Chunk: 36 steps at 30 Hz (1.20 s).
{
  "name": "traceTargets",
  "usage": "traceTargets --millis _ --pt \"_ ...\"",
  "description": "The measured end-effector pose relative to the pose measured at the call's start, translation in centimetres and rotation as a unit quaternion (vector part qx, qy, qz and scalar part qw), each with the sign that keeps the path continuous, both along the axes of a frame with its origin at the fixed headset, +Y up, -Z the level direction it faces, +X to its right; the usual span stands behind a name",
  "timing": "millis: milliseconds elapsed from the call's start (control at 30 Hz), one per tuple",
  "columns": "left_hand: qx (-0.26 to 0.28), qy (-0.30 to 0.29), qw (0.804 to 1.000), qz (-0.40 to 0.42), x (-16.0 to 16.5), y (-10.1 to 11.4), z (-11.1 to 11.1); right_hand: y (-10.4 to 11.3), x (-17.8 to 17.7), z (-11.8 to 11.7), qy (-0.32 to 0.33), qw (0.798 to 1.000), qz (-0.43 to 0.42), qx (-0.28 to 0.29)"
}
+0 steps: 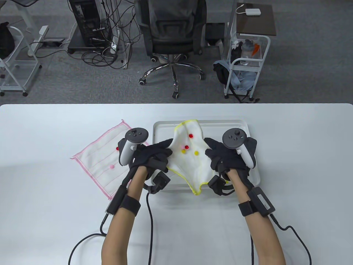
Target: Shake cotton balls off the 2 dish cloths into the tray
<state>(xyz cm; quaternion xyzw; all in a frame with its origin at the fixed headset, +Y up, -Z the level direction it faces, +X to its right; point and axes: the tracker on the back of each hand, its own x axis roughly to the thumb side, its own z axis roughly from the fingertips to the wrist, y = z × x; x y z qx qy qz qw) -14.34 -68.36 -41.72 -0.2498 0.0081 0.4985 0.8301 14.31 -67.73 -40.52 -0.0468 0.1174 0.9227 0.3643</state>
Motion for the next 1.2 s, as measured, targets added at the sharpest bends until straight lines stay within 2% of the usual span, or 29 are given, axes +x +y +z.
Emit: traceTargets --millis 133,233,267,367,433,500,567,667,700,733,767,833,867,900,933,967,1000,1033,1067,1100,1133,1167,1200 --pt "0.045 0.021 0.999 -0.008 -0.1 2.0 -1.1 0.6 -0.2 -1.0 -0.015 0.998 -0.041 0.035" --pt "0.096 0.025 0.995 -0.007 -0.1 3.5 -1.4 1.2 0.0 -1.3 -0.030 0.994 -0.083 0.060" --pt "0.120 0.025 0.993 0.000 0.0 3.9 -1.3 1.3 0.1 -1.3 -0.026 0.992 -0.095 0.084" --pt "0.159 0.030 0.987 0.007 0.3 3.1 -1.0 0.4 0.1 -1.4 -0.041 0.988 -0.106 0.108" --pt "0.157 0.028 0.987 -0.006 0.8 1.6 -1.0 -1.0 -0.1 -2.1 -0.027 0.995 -0.057 0.072" --pt "0.164 0.018 0.986 -0.014 1.2 0.9 -0.7 -1.3 -0.2 -2.0 -0.019 0.996 -0.051 0.075" --pt "0.183 0.020 0.983 -0.001 1.5 1.0 -0.5 -1.2 -0.4 -1.6 -0.027 0.988 -0.102 0.110" --pt "0.170 0.018 0.985 -0.003 1.7 1.0 -0.6 -1.5 -0.6 -2.1 0.009 0.998 -0.023 0.051" --pt "0.185 0.015 0.983 -0.005 1.8 1.3 -0.4 -1.2 -0.4 -1.8 -0.003 0.997 -0.033 0.075" --pt "0.201 0.014 0.980 -0.001 1.9 1.6 -0.2 -1.0 -0.4 -1.4 -0.023 0.989 -0.086 0.116" --pt "0.211 0.012 0.977 0.007 2.0 1.8 0.0 -1.1 -0.5 -1.5 -0.009 0.987 -0.116 0.114" --pt "0.205 0.014 0.979 -0.004 2.1 1.9 0.1 -1.2 -0.5 -1.6 0.023 0.995 -0.060 0.072" --pt "0.216 0.013 0.976 -0.008 2.2 2.2 0.3 -0.9 -0.4 -1.2 0.014 0.994 -0.049 0.099" --pt "0.232 0.017 0.973 -0.006 2.2 2.5 0.4 -0.7 -0.4 -0.8 -0.020 0.986 -0.078 0.146" --pt "0.237 0.023 0.971 0.003 2.3 2.5 0.5 -0.8 -0.9 -1.2 0.006 0.988 -0.084 0.127" --pt "0.228 0.019 0.973 0.003 2.4 2.5 0.4 -0.9 -0.9 -1.2 0.046 0.995 -0.046 0.081" --pt "0.228 0.011 0.974 0.000 2.5 2.6 0.5 -0.7 -0.7 -0.9 0.043 0.994 -0.038 0.089" --pt "0.245 0.005 0.970 -0.003 2.5 2.8 0.8 -0.6 -0.5 -0.6 -0.003 0.987 -0.072 0.141" --pt "0.256 0.005 0.967 0.004 2.6 3.0 1.0 -0.6 -0.6 -0.7 -0.002 0.984 -0.104 0.144" --pt "0.259 0.007 0.966 0.014 2.7 3.3 1.3 -0.4 -0.7 -0.7 0.040 0.987 -0.104 0.114" --pt "0.267 0.007 0.963 0.024 2.7 3.5 1.5 -0.2 -0.5 -0.3 0.055 0.985 -0.108 0.121" --pt "0.285 0.009 0.958 0.037 2.7 3.8 1.8 0.1 -0.4 0.3 0.028 0.977 -0.135 0.165" --pt "0.290 0.011 0.956 0.042 2.6 3.9 1.8 0.1 -0.7 0.2 0.009 0.973 -0.141 0.183"
